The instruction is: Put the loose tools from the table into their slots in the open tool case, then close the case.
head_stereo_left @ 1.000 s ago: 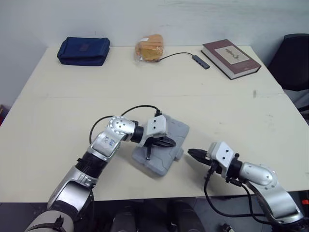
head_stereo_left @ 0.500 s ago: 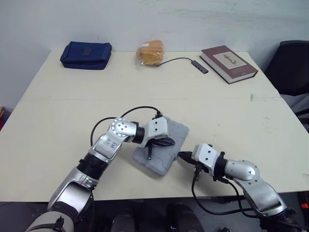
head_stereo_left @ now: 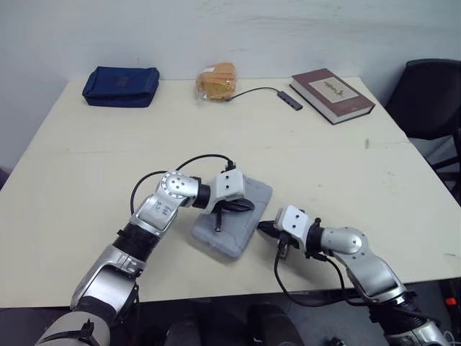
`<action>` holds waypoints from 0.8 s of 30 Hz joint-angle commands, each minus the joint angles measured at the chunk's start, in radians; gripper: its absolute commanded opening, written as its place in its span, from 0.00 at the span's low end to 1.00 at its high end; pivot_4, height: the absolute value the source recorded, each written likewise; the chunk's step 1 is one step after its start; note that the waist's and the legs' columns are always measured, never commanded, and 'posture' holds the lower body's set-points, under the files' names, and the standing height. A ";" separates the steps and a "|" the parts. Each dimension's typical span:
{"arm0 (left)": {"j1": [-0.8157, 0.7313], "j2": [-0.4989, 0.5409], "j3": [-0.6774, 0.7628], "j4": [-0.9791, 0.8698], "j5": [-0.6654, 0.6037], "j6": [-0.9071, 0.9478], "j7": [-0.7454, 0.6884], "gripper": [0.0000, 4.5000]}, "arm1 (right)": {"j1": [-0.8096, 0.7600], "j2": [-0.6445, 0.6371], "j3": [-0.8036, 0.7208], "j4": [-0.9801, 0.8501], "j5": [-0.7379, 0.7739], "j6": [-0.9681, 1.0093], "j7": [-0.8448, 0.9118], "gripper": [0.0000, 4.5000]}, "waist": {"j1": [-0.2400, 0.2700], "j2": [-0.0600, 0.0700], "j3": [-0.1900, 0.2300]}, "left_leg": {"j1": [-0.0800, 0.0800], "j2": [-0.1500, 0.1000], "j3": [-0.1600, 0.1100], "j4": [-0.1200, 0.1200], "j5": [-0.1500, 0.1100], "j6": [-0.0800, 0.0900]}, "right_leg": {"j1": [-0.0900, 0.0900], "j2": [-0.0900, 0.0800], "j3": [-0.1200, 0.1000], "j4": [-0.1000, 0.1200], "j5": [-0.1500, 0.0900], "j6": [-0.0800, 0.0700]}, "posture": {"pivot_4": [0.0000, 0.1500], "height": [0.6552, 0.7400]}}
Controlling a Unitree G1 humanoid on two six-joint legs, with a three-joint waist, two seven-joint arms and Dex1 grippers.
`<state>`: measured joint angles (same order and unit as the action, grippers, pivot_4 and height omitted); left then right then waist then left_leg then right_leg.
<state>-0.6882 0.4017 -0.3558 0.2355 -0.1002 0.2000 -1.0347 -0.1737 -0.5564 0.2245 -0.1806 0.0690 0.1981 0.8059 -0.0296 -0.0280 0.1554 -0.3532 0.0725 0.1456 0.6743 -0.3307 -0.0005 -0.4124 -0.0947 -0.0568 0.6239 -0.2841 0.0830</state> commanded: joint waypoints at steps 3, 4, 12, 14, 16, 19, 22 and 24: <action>0.064 0.063 0.196 0.001 -0.129 -0.153 -0.051 0.00 | 0.090 -0.117 -0.195 -0.120 0.096 -0.038 0.047 0.00 | 0.002 0.004 0.006 | -0.004 -0.001 0.000 0.000 0.000 0.000 | -0.004 0.000 0.000 0.000 0.000 0.001 | 1.00 1.00; 0.076 0.082 0.244 -0.002 -0.158 -0.156 -0.052 0.00 | 0.117 -0.137 -0.249 -0.136 0.144 -0.030 0.070 0.00 | 0.003 0.005 0.008 | -0.005 -0.002 0.000 0.000 0.000 0.000 | -0.004 0.000 0.000 0.000 0.001 0.001 | 1.00 1.00; 0.331 0.370 0.480 -0.009 -0.168 -0.102 -0.019 0.70 | 0.234 -0.331 -0.568 -0.097 0.224 -0.121 0.191 0.79 | 0.002 0.006 0.013 | -0.006 -0.006 0.002 -0.008 0.000 0.000 | -0.007 0.001 -0.001 -0.004 0.000 0.002 | 1.00 1.00; 0.419 0.408 0.541 -0.027 -0.161 -0.127 0.012 0.90 | 0.239 -0.360 -0.609 -0.072 0.236 -0.176 0.237 1.00 | 0.002 0.006 0.014 | -0.006 -0.004 0.001 -0.009 0.000 0.000 | -0.008 0.000 -0.001 -0.005 0.000 0.003 | 1.00 1.00; 0.487 0.428 0.590 -0.049 -0.163 -0.116 0.051 0.99 | 0.237 -0.377 -0.639 -0.047 0.242 -0.249 0.275 1.00 | 0.003 0.004 0.015 | -0.006 -0.004 0.001 -0.010 0.000 0.001 | -0.008 -0.001 0.000 -0.006 0.000 0.003 | 1.00 1.00; 0.572 0.439 0.661 -0.075 -0.168 -0.125 0.098 0.99 | 0.213 -0.413 -0.665 -0.016 0.274 -0.216 0.302 1.00 | 0.005 0.004 0.017 | -0.007 -0.004 0.001 -0.010 0.000 0.001 | -0.008 -0.005 -0.001 -0.006 0.000 0.003 | 1.00 1.00; 0.628 0.441 0.705 -0.095 -0.176 -0.128 0.121 0.99 | 0.169 -0.425 -0.663 -0.008 0.331 -0.154 0.312 1.00 | 0.004 0.005 0.017 | -0.007 -0.004 0.001 -0.010 0.000 0.001 | -0.008 -0.009 -0.001 -0.006 0.000 0.003 | 1.00 1.00; 0.649 0.430 0.720 -0.121 -0.185 -0.122 0.137 0.99 | 0.168 -0.440 -0.636 0.000 0.311 -0.174 0.338 1.00 | 0.004 0.005 0.018 | -0.007 -0.003 0.001 -0.010 0.000 0.001 | -0.009 -0.009 -0.001 -0.006 0.000 0.002 | 1.00 1.00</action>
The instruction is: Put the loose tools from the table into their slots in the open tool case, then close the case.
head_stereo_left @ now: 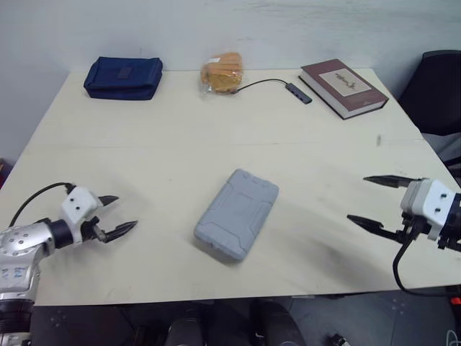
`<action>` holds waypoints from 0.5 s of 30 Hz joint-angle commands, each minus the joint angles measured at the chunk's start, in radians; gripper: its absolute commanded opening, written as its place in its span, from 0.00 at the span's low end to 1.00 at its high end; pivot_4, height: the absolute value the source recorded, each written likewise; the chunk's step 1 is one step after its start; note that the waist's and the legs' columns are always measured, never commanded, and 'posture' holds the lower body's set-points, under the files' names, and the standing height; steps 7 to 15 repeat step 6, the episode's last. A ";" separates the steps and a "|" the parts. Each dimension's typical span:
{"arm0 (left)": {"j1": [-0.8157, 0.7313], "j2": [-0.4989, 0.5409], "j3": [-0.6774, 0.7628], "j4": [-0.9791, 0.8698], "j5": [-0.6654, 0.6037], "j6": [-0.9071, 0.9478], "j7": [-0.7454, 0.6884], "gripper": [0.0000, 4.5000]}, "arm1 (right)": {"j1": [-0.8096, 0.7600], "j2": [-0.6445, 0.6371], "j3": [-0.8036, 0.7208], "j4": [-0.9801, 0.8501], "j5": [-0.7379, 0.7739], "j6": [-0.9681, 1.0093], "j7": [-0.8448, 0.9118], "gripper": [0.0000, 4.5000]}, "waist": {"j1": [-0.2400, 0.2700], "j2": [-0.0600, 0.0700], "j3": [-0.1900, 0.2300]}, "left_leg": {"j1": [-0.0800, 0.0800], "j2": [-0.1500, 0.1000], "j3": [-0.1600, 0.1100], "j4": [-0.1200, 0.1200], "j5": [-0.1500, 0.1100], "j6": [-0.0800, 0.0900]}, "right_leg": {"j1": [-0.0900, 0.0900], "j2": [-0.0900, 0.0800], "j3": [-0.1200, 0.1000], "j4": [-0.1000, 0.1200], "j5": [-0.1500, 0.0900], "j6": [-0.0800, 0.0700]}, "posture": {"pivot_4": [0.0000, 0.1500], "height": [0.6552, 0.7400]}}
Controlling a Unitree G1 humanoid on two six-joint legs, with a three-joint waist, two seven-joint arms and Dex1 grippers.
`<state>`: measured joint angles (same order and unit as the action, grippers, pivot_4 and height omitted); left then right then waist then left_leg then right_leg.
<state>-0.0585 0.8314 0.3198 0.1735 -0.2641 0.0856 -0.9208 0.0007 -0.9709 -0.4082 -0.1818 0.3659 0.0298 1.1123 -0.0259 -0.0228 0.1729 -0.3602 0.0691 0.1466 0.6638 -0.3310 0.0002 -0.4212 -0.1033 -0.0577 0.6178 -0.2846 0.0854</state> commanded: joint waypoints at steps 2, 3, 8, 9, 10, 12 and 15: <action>0.032 -0.010 0.048 -0.084 -0.026 0.000 0.035 0.99 | -0.018 -0.021 0.017 0.009 0.006 -0.014 0.036 1.00 | 0.001 0.000 0.000 | 0.000 0.000 0.000 -0.001 0.000 -0.001 | -0.001 0.000 0.000 0.000 0.000 -0.001 | 1.00 1.00; 0.037 -0.015 0.048 -0.097 -0.028 0.004 0.039 0.99 | -0.028 -0.018 0.028 0.015 0.006 -0.014 0.039 1.00 | 0.000 0.000 0.000 | -0.001 0.000 0.000 -0.001 0.000 -0.001 | -0.002 0.000 0.000 0.000 -0.001 -0.001 | 1.00 1.00; 0.047 -0.023 0.050 -0.131 -0.038 -0.004 0.035 0.99 | -0.063 -0.005 0.059 0.034 0.002 -0.023 0.033 1.00 | 0.000 0.000 0.000 | -0.006 -0.001 0.001 -0.001 0.001 -0.001 | -0.006 0.000 0.000 0.001 0.000 0.000 | 1.00 1.00; 0.047 -0.023 0.050 -0.131 -0.038 -0.004 0.035 0.99 | -0.063 -0.005 0.059 0.034 0.002 -0.023 0.033 1.00 | 0.000 0.000 0.000 | -0.006 -0.001 0.001 -0.001 0.001 -0.001 | -0.006 0.000 0.000 0.001 0.000 0.000 | 1.00 1.00; 0.047 -0.023 0.050 -0.131 -0.038 -0.004 0.035 0.99 | -0.063 -0.005 0.059 0.034 0.002 -0.023 0.033 1.00 | 0.000 0.000 0.000 | -0.006 -0.001 0.001 -0.001 0.001 -0.001 | -0.006 0.000 0.000 0.001 0.000 0.000 | 1.00 1.00; 0.047 -0.023 0.050 -0.131 -0.038 -0.004 0.035 0.99 | -0.063 -0.005 0.059 0.034 0.002 -0.023 0.033 1.00 | 0.000 0.000 0.000 | -0.006 -0.001 0.001 -0.001 0.001 -0.001 | -0.006 0.000 0.000 0.001 0.000 0.000 | 1.00 1.00; 0.047 -0.023 0.050 -0.131 -0.038 -0.004 0.035 0.99 | -0.063 -0.005 0.059 0.034 0.002 -0.023 0.033 1.00 | 0.000 0.000 0.000 | -0.006 -0.001 0.001 -0.001 0.001 -0.001 | -0.006 0.000 0.000 0.001 0.000 0.000 | 1.00 1.00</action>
